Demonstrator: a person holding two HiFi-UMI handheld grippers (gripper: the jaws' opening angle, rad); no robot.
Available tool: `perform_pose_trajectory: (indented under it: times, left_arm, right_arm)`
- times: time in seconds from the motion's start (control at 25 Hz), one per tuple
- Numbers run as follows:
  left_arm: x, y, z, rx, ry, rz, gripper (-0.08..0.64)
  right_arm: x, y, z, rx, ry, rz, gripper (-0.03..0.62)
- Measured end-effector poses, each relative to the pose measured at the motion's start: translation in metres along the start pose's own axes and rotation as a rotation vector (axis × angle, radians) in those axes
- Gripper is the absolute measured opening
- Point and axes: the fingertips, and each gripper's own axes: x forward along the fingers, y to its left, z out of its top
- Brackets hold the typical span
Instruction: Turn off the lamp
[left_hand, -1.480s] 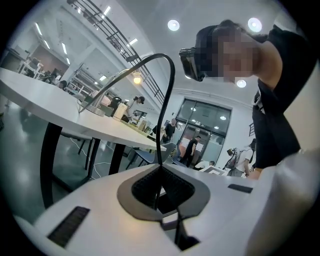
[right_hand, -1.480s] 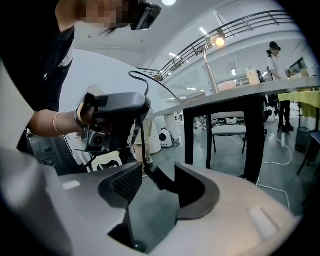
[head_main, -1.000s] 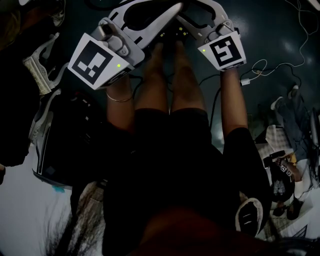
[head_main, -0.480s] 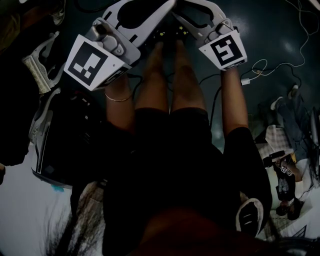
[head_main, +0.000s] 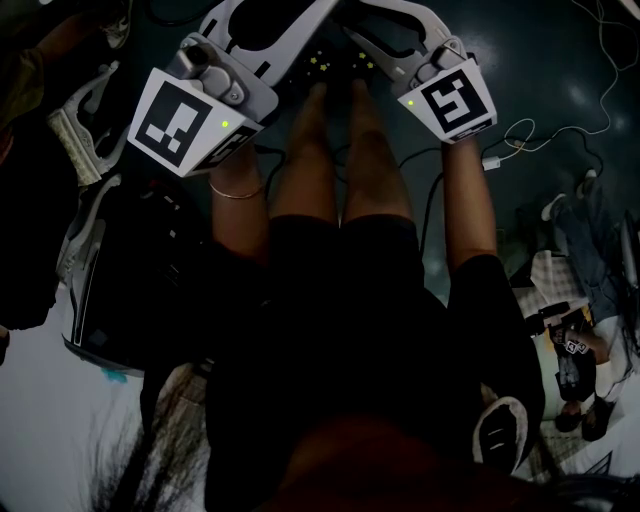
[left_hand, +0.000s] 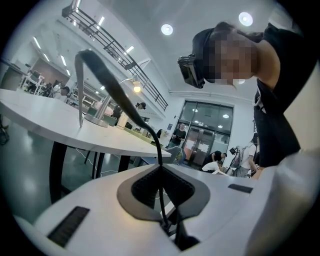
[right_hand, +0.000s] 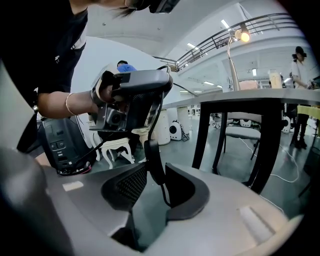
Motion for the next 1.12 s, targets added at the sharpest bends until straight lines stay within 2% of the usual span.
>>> perform_pose_trajectory:
  times: [0.24, 0.4, 0.56, 0.72, 1.0, 1.12]
  left_arm:
    - [-0.004, 0.009, -0.003, 0.066, 0.016, 0.057, 0.014]
    - [-0.005, 0.009, -0.007, 0.11, 0.031, 0.049, 0.018]
    - [-0.008, 0.011, -0.02, 0.19, 0.115, 0.073, 0.08]
    - [-0.01, 0.009, -0.028, 0.147, 0.123, 0.053, 0.087]
    - [-0.01, 0.004, -0.055, 0.091, 0.178, -0.024, 0.095]
    - [-0.01, 0.002, -0.07, 0.091, 0.221, -0.04, 0.095]
  right_arm:
    - [0.001, 0.006, 0.0, 0.031, -0.006, 0.021, 0.11]
    - [0.001, 0.009, 0.0, 0.049, -0.011, 0.033, 0.11]
    - [-0.002, 0.006, 0.008, 0.14, -0.087, 0.026, 0.109]
    - [-0.007, -0.004, 0.017, 0.209, -0.146, 0.007, 0.107]
    - [-0.012, -0.013, 0.024, 0.219, -0.165, 0.0, 0.1]
    - [-0.014, -0.013, 0.026, 0.222, -0.17, -0.002, 0.094]
